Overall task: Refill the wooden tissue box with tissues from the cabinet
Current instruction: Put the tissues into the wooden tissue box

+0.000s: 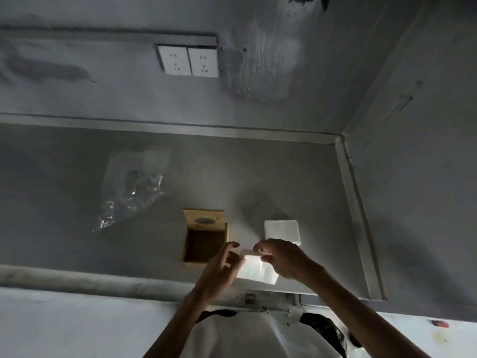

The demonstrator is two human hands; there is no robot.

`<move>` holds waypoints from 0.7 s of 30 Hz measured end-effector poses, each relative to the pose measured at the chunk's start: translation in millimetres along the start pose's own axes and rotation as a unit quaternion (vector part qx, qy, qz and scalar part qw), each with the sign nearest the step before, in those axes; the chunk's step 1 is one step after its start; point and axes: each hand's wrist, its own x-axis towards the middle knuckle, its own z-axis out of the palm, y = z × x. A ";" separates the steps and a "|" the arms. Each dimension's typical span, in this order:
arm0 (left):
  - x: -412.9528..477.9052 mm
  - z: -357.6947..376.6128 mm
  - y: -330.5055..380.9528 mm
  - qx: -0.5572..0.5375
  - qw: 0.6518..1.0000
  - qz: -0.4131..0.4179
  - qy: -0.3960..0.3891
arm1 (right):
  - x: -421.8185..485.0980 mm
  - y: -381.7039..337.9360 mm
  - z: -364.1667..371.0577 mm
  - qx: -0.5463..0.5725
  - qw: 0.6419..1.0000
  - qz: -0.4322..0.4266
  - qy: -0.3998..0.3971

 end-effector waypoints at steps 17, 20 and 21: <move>26.8 -123.5 -84.8 -0.075 0.986 -0.152 -0.009 | 143.0 -120.1 26.3 -0.071 0.993 0.062 -0.073; 29.9 -123.5 -95.2 -0.051 0.987 -0.148 -0.017 | 144.9 -126.8 34.7 -0.106 0.989 0.071 -0.078; 30.5 -123.3 -95.7 -0.041 0.988 -0.147 -0.017 | 147.6 -127.5 38.4 -0.094 0.989 0.083 -0.080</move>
